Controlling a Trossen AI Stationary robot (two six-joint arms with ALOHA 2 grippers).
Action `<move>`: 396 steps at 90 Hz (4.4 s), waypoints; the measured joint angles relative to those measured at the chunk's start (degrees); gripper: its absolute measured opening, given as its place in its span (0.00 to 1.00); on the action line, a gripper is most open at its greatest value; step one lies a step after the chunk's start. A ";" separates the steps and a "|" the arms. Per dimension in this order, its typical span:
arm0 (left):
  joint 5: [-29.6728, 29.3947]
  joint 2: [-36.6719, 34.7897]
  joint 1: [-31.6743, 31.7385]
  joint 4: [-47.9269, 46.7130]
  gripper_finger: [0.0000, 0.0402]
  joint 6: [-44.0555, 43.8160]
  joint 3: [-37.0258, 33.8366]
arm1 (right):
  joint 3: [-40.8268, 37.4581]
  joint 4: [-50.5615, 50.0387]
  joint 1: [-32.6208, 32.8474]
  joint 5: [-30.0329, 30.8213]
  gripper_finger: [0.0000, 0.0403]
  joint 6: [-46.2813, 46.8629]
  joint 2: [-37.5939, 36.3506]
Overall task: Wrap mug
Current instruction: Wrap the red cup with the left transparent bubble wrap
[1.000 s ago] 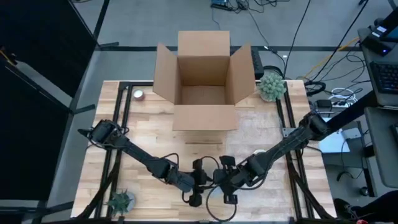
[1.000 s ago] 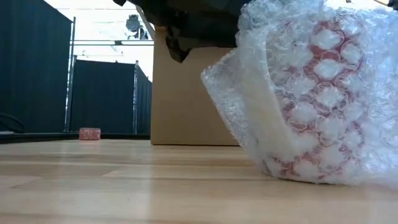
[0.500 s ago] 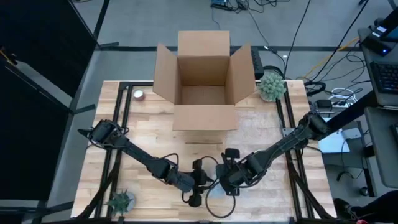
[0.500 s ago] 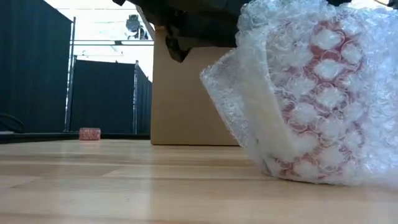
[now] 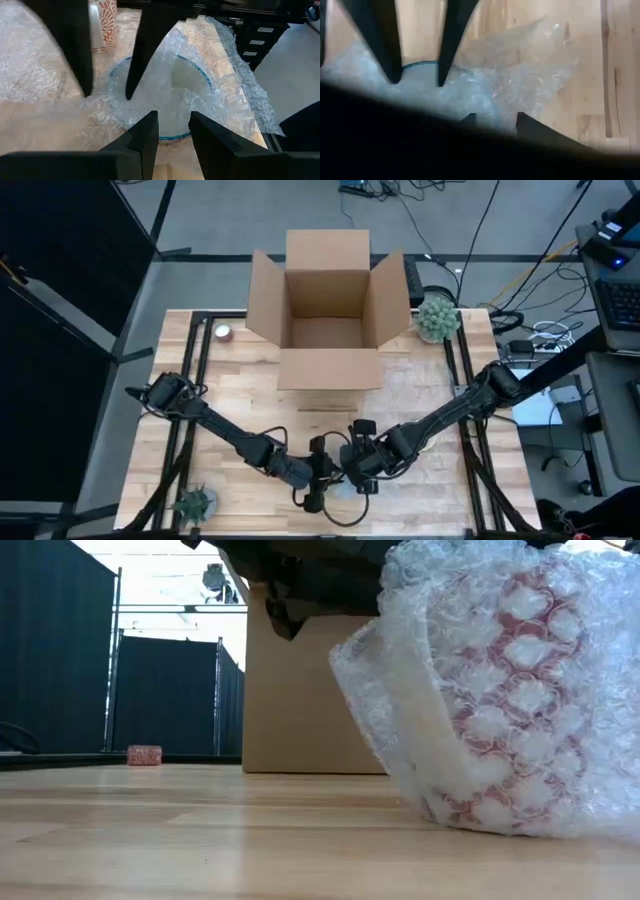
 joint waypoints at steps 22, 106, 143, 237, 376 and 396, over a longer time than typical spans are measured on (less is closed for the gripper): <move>0.21 0.00 -0.02 -0.05 0.26 0.14 0.00 | 0.00 -0.23 0.88 0.21 0.02 -1.79 -0.89; -0.99 0.11 -0.55 -10.37 0.26 -0.51 4.87 | -2.20 5.12 3.77 -0.11 0.00 -4.77 -0.95; 0.32 -2.96 -1.15 -16.93 0.26 -0.29 5.60 | -2.29 4.97 3.96 0.14 0.00 -5.14 -0.88; 5.12 1.02 -4.04 6.07 0.59 -10.51 -3.69 | -2.32 3.62 4.35 0.29 0.00 -3.47 -0.83; -5.43 -4.36 -1.57 -11.93 0.10 -3.60 -3.63 | 2.41 12.93 -3.44 -8.32 0.00 1.07 11.37; -6.05 -3.29 -1.42 -10.96 0.14 -3.25 -3.37 | 2.23 11.33 -3.78 -10.40 0.00 1.07 11.34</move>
